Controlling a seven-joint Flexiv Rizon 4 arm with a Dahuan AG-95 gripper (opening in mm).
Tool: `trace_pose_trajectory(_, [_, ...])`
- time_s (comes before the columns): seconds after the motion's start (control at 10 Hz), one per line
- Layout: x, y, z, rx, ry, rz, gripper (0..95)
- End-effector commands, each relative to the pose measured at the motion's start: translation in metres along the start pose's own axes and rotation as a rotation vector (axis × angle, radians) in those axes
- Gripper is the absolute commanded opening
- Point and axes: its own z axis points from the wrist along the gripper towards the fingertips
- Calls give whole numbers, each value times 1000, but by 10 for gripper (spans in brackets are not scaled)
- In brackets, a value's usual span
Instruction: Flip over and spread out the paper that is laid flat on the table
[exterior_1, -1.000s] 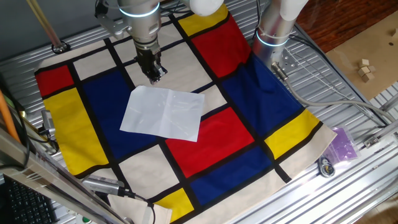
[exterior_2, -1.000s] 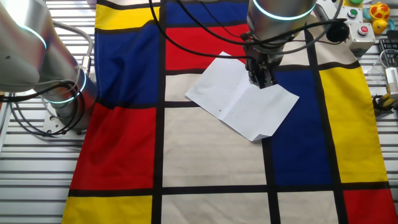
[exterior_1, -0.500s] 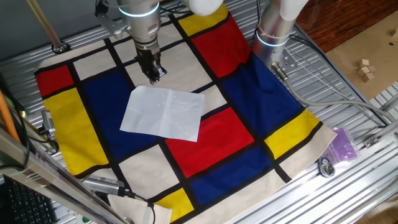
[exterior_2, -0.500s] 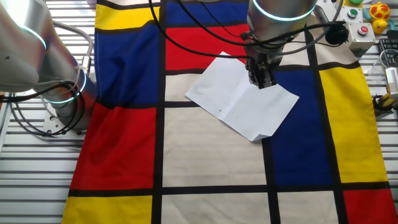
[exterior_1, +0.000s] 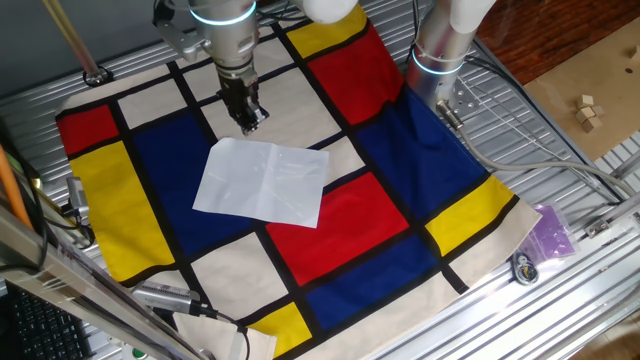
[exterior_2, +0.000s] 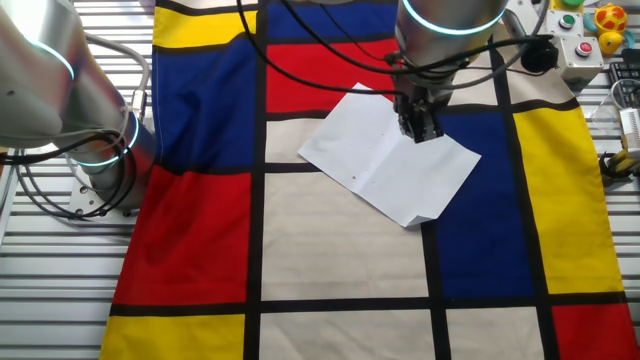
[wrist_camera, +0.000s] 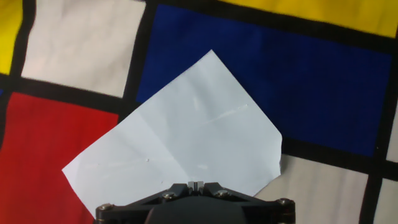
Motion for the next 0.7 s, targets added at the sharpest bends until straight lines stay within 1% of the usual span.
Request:
trace_pose_trajectory(0.1, [1, 1, 0, 25, 17, -5, 0])
trace_pose_trajectory(0.3, [1, 1, 0, 23, 9, -7, 0])
trace_pose_trajectory(0.4, [1, 1, 0, 13, 2, -17, 0])
trace_pose_trajectory(0.5, [1, 1, 0, 12, 5, -14, 0])
trace_pose_trajectory(0.6, [1, 1, 0, 18, 8, -4, 0])
trace_pose_trajectory(0.7, [1, 1, 0, 21, -10, -12, 0])
